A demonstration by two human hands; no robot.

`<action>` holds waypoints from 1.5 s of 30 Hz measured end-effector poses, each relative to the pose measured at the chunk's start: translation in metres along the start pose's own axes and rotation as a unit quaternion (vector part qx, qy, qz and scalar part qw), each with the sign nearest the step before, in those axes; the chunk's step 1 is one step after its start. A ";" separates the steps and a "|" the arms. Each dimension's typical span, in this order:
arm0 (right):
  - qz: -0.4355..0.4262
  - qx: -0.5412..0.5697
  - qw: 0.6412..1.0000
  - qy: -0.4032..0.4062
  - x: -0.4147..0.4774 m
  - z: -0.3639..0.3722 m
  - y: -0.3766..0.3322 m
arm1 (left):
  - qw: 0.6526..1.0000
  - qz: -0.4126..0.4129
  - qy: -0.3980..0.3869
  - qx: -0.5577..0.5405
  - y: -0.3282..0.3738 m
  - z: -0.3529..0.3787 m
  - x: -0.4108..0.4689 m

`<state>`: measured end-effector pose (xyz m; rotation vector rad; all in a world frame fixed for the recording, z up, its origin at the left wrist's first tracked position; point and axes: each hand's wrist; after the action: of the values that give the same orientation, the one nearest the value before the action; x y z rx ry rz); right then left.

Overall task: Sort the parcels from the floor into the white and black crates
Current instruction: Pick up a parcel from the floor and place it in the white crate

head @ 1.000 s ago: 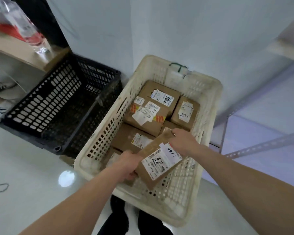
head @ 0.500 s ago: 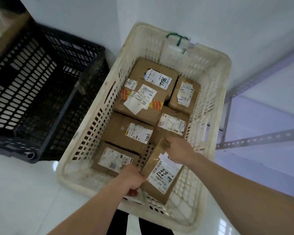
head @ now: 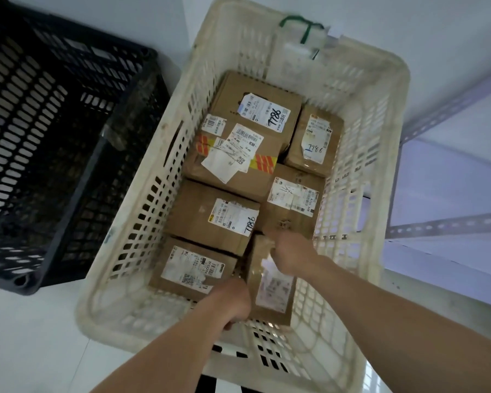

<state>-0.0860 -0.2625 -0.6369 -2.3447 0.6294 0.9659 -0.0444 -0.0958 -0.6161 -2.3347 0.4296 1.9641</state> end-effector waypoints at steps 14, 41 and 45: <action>0.004 -0.033 0.998 -0.047 -0.001 0.004 0.004 | 0.998 0.050 -0.020 0.014 0.015 -0.009 -0.002; 0.000 0.035 0.991 0.126 -0.076 -0.076 -0.096 | 0.976 0.129 0.168 -0.052 -0.022 -0.094 -0.099; -0.029 0.040 0.985 0.165 -0.087 -0.084 -0.116 | 0.965 0.138 0.196 -0.109 -0.037 -0.106 -0.110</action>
<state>-0.0316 -0.2080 -0.4878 -2.4558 0.7071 0.5185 0.0498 -0.0648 -0.4946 -2.9658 0.6176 1.7138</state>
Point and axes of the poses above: each hand's wrist, its own x-axis towards the middle knuckle, its own z-axis out of the palm, y = z × x, and after that the axes turned 4 degrees about -z, right-handed
